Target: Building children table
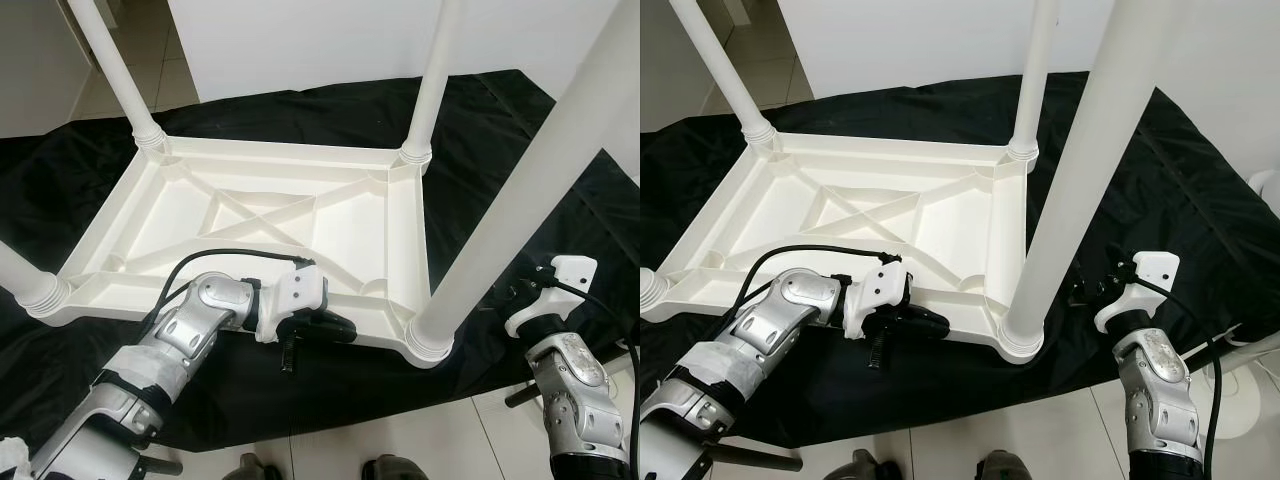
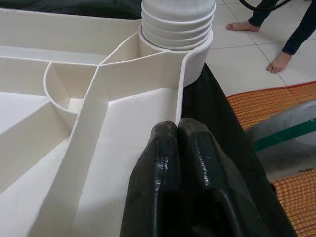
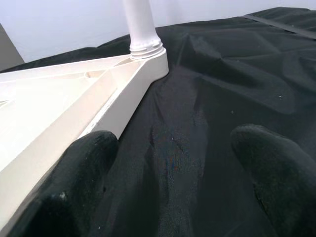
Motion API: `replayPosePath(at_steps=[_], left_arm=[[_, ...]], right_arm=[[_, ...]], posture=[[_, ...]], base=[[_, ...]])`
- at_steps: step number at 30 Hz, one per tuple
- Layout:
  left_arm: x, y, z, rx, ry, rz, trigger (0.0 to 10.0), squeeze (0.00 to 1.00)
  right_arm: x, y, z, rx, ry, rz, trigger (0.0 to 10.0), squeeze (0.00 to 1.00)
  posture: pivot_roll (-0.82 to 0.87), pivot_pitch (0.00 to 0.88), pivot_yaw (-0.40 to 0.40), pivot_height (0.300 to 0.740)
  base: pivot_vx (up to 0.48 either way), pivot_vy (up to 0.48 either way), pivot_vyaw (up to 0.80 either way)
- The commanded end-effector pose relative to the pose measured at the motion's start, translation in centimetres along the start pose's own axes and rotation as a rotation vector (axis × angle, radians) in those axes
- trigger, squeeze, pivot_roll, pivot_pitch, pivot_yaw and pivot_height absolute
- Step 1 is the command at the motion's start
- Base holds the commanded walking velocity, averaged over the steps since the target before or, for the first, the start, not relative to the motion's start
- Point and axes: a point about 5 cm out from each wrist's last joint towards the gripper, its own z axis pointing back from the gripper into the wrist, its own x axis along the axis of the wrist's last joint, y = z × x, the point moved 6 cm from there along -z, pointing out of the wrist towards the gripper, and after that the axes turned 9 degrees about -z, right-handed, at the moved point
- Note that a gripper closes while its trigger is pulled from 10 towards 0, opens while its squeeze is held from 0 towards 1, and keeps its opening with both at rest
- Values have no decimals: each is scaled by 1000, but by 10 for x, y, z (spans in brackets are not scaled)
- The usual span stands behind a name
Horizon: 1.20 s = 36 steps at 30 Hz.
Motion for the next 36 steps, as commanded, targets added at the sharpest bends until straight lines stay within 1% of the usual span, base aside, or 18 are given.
replayPosePath(at_steps=[1, 2, 6, 7, 8, 10, 14, 18, 19, 20, 21, 22, 23, 26, 29, 30, 33, 36], left_arm=[[-22, 28, 15, 310, 91, 64, 10000, 420], [-21, 27, 15, 310, 85, 82, 10000, 1000], [-20, 26, 17, 326, 94, 71, 10000, 1000], [-19, 27, 18, 341, 100, 61, 10000, 369], [-18, 28, 19, 353, 101, 55, 10000, 0], [-18, 29, 19, 361, 100, 55, 10000, 0], [-15, 27, 19, 363, 94, 48, 10000, 0], [-8, 24, 21, 366, 75, 33, 10000, 0], [-4, 24, 23, 381, 64, 25, 10000, 0], [-4, 24, 23, 381, 64, 25, 10000, 0], [2, 25, 23, 404, 45, 15, 10000, 0], [15, 25, 20, 451, -5, -3, 10000, 0], [21, 25, 17, 471, -25, -13, 10000, 0], [25, 25, 15, 487, -39, -18, 10000, 0], [36, 24, 8, 518, -71, -13, 10000, 0], [40, 23, 6, 520, -82, -13, 10000, 0], [43, 22, 5, 521, -88, -14, 10000, 0], [47, 20, 6, 517, -93, -16, 10000, 0]], right_arm=[[-3, 3, 0, 4, 10, -11, 10000, 0], [-3, 3, 1, 3, 10, -12, 10000, 0], [-4, 4, 1, 3, 10, -16, 10000, 0], [-4, 5, 1, 4, 10, -17, 10000, 0], [-5, 6, 1, 8, 11, -23, 10000, 0], [-5, 7, 1, 11, 12, -26, 10000, 0], [-7, 14, 2, 42, 19, -34, 10000, 0], [-3, 19, 7, 66, 11, -27, 10000, 0], [0, 20, 12, 82, 4, -19, 10000, 0], [0, 20, 12, 82, 4, -19, 10000, 0], [4, 21, 18, 100, -8, -6, 10000, 0], [9, 28, 30, 156, -14, -10, 10000, 0], [9, 32, 36, 188, -7, -10, 10000, 0], [8, 36, 40, 217, 4, -6, 10000, 0], [0, 45, 51, 314, 74, 24, 10000, 0], [-1, 46, 54, 333, 90, 25, 10000, 0], [-1, 45, 55, 341, 96, 24, 10000, 0], [1, 43, 62, 379, 127, 24, 10000, 0]], posture=[[-159, 99, 92, 740], [-159, 99, 92, 740], [-159, 99, 92, 740], [-155, 99, 95, 740], [-152, 99, 95, 740], [-152, 99, 95, 740], [-147, 98, 90, 740], [-148, 97, 89, 740], [-148, 97, 85, 740], [-148, 97, 85, 740], [-149, 97, 81, 740], [-148, 98, 79, 740], [-149, 101, 77, 740], [-149, 101, 77, 740], [-161, 104, 87, 740], [-166, 104, 91, 740], [-166, 104, 91, 740], [-168, 103, 97, 740]], base=[[0, 0, 0], [0, 0, 0], [0, 0, 0], [0, 0, 0], [0, 0, 0], [0, 0, 0], [0, 0, 0], [0, 0, 0], [0, 0, 0], [0, 0, 0], [0, 0, 0], [0, 0, 0], [0, 0, 0], [0, 0, 0], [0, 0, 0], [0, 0, 0], [0, 0, 0], [0, 0, 0]])
